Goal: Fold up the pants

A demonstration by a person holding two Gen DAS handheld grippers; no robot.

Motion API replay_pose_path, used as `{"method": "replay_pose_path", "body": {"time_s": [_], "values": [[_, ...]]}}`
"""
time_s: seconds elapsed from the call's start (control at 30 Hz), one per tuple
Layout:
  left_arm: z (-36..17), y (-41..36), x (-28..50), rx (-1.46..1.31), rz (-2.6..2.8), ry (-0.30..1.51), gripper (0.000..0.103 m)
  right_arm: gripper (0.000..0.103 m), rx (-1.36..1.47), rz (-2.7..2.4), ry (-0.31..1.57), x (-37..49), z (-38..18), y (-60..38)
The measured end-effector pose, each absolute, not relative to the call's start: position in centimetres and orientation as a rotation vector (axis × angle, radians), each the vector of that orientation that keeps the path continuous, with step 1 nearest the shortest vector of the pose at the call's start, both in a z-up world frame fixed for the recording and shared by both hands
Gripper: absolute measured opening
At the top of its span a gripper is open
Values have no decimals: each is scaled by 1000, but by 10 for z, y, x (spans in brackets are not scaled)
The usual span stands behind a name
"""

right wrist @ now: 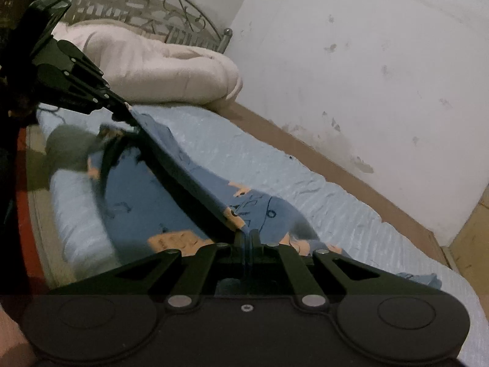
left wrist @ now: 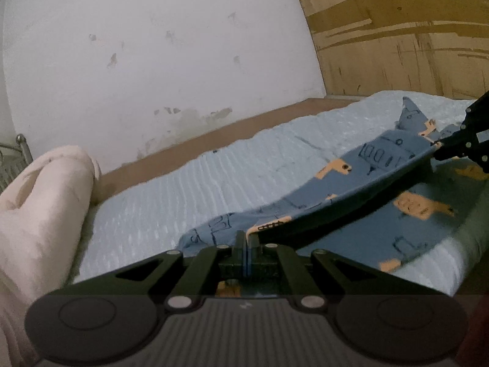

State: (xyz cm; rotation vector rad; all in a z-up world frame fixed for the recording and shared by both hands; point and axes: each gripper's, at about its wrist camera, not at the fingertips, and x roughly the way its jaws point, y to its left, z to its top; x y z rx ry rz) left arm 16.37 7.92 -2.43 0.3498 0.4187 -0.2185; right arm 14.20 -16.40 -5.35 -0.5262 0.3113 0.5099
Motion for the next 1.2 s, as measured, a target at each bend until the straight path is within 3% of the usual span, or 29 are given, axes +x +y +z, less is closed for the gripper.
{"method": "replay_pose_path", "body": {"time_s": [0.37, 1.03, 1.1, 1.17, 1.2], "values": [[-31, 95, 149, 311, -240, 392, 0, 0, -552, 518, 281, 117, -54, -163], [-52, 99, 147, 213, -247, 517, 1, 1, -508, 583, 397, 105, -80, -159], [-48, 98, 145, 189, -239, 525, 13, 8, -489, 586, 397, 106, -80, -162], [-45, 94, 142, 172, -227, 535, 56, 17, -460, 580, 391, 105, -79, -166], [-42, 92, 140, 160, -217, 531, 66, 29, -446, 577, 387, 105, -77, -168]]}}
